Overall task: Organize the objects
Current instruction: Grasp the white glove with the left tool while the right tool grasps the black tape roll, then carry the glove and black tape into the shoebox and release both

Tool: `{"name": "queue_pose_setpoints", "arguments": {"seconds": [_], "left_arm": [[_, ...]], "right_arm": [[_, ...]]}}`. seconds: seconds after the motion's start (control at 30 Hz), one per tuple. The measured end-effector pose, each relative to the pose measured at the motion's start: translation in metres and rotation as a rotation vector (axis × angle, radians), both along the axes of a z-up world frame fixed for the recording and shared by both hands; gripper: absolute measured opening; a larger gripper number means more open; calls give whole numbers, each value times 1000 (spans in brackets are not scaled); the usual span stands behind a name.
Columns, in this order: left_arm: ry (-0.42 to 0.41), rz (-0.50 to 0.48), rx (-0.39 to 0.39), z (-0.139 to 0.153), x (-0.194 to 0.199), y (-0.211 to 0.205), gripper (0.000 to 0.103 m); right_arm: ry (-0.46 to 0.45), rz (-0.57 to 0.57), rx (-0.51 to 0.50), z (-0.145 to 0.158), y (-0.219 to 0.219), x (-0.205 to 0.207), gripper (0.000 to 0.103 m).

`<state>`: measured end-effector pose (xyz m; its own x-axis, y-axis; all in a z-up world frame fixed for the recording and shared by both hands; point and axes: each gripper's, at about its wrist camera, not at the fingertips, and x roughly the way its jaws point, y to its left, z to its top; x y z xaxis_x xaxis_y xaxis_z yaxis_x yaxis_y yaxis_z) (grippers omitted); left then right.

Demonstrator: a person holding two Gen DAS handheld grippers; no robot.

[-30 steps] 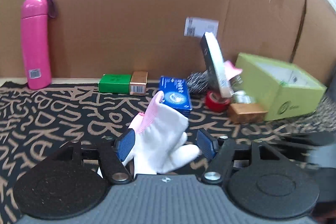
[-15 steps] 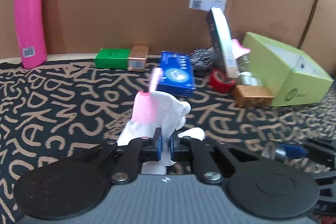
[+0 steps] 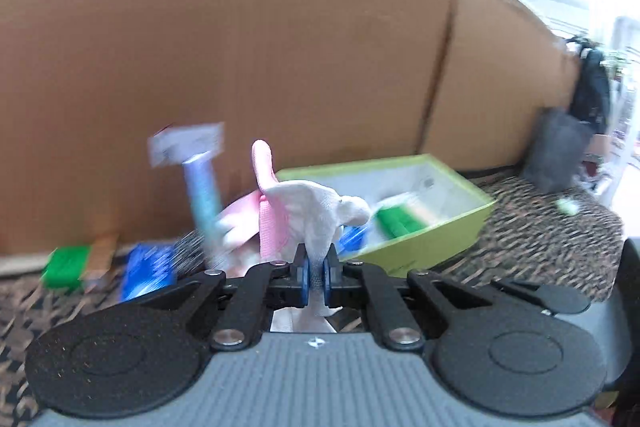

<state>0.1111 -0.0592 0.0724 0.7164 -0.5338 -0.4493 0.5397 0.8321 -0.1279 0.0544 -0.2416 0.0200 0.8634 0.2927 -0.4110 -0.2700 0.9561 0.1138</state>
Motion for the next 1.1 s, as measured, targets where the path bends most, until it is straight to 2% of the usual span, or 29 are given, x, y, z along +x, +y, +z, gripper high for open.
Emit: {"name": "queue_pose_setpoints", "arguments": {"seconds": [0.1,0.23,0.43,0.67,0.8,0.83,0.87,0.9,0.93,0.97,1.0,1.07,1.1], "left_arm": [[-18,-38,-16,12,13,-34,5],[23,-79,-67,20,42,-74,5],[53,-93,-66,18,81,-123,5],[82,-80,-10,3,118,-157,5],[103,-66,6,-12,133,-163,5],[107,-72,12,-17,135,-164,7],[117,-81,21,-23,137,-163,17],[131,-79,34,-28,137,-162,27],[140,-55,49,-33,136,-159,54],[133,-25,62,-37,133,-156,76],[106,7,76,-41,128,-152,81],[59,44,98,-45,120,-145,83],[57,42,103,-47,117,-142,83]], "right_arm": [[-41,-64,-4,12,-27,0,47],[-77,-152,-27,24,-65,11,47],[-92,-249,-80,33,-111,49,47],[-92,-303,-145,18,-141,94,47],[-92,-311,-137,3,-150,115,47],[-96,-308,-142,-2,-151,119,53],[-87,-303,-148,-6,-152,123,74],[-74,-299,-149,-10,-153,125,84],[-73,-287,-146,-14,-155,123,90],[-83,-274,-141,-17,-156,118,91],[-94,-268,-135,-19,-157,113,93],[-110,-272,-117,-21,-159,105,101],[-113,-278,-104,-22,-160,101,101]]}}
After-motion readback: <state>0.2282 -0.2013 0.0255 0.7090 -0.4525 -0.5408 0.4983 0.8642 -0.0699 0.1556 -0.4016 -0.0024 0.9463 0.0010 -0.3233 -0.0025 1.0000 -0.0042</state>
